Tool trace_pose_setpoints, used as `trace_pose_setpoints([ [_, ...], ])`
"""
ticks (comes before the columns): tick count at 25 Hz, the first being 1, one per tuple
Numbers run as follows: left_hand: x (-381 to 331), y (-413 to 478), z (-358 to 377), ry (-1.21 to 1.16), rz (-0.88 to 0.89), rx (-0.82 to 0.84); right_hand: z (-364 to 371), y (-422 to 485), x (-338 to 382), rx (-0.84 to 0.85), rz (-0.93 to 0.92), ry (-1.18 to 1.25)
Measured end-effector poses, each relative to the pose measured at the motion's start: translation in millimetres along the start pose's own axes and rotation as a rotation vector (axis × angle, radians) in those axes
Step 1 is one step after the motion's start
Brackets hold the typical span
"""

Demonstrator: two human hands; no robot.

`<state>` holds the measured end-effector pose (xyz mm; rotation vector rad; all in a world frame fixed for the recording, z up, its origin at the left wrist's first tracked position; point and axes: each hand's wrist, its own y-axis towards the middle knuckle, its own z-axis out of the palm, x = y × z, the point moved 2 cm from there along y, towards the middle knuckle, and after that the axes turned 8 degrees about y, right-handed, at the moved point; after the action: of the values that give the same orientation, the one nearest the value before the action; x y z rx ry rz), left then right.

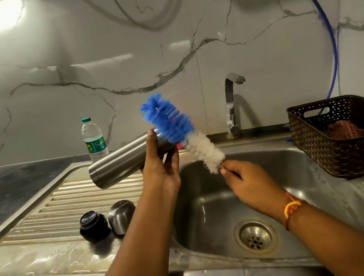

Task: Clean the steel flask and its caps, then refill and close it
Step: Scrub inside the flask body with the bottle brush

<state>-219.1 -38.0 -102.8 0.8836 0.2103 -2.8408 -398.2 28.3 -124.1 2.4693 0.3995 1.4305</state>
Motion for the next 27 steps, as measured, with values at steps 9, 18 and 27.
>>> trace_pose_setpoints([
  [9,5,-5,2,-0.028,-0.069,-0.028,2,2,0,0.005,0.07,-0.039],
  [18,-18,-1,2,-0.144,0.04,0.009,-24,-1,1,-0.03,0.455,0.809],
  [27,14,-6,7,0.096,-0.014,0.21,-26,-6,24,0.322,0.733,1.554],
])
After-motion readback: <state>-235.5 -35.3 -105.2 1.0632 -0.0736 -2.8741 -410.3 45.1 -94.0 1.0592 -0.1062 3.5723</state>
